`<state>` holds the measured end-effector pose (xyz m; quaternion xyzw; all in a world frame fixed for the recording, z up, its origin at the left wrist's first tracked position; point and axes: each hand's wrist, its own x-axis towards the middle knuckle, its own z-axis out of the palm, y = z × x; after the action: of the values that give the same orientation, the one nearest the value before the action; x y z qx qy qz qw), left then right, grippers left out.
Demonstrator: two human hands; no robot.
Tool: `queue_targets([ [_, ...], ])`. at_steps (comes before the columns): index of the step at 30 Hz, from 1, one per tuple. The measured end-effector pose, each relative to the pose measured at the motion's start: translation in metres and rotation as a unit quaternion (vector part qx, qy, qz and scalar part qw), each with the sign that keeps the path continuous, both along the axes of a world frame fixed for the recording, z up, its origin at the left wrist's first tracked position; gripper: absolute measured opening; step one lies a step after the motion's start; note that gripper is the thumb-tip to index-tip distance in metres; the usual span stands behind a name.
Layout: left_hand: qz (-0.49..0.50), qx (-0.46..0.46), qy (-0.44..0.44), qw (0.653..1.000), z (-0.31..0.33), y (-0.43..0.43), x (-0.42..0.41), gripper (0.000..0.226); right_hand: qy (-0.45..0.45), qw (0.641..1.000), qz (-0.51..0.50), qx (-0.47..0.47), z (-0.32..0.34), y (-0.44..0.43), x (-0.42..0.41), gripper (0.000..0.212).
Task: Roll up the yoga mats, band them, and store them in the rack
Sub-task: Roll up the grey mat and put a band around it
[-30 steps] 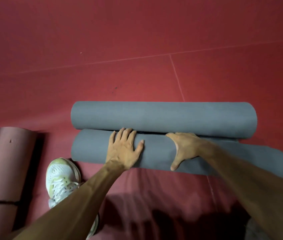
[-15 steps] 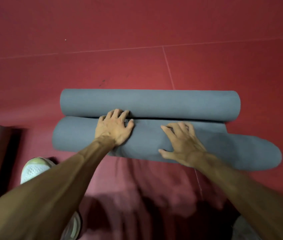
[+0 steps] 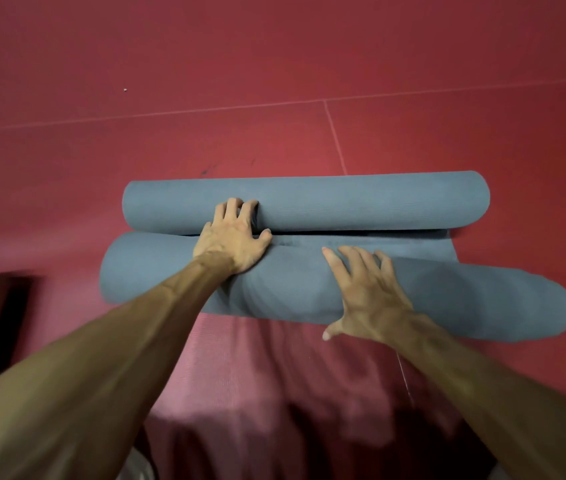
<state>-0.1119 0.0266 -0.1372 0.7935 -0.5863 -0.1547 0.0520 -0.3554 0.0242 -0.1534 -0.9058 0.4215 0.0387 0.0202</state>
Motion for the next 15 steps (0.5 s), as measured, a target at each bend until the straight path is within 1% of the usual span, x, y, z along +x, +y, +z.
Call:
queue_targets([
  [2, -0.001, 0.003, -0.008, 1.000, 0.001, 0.002, -0.001, 0.057, 0.024, 0.999, -0.003, 0.021, 0.005, -0.003, 0.004, 0.142],
  [5, -0.011, 0.002, -0.031, 0.999, 0.002, 0.010, -0.003, 0.053, 0.046, 0.996, 0.001, 0.082, 0.017, -0.015, 0.011, 0.131],
  [8, -0.034, 0.010, -0.037, 0.999, 0.003, 0.020, 0.002, 0.047, 0.056, 0.994, 0.012, 0.093, 0.026, -0.028, 0.015, 0.126],
  [14, -0.045, 0.053, -0.057, 0.996, 0.006, 0.055, -0.005, 0.055, 0.064, 0.989, 0.023, 0.131, 0.034, -0.023, 0.014, 0.115],
  [15, -0.045, 0.058, -0.059, 0.996, 0.006, 0.062, -0.008, 0.060, 0.067, 0.987, 0.027, 0.143, 0.034, -0.022, 0.012, 0.113],
])
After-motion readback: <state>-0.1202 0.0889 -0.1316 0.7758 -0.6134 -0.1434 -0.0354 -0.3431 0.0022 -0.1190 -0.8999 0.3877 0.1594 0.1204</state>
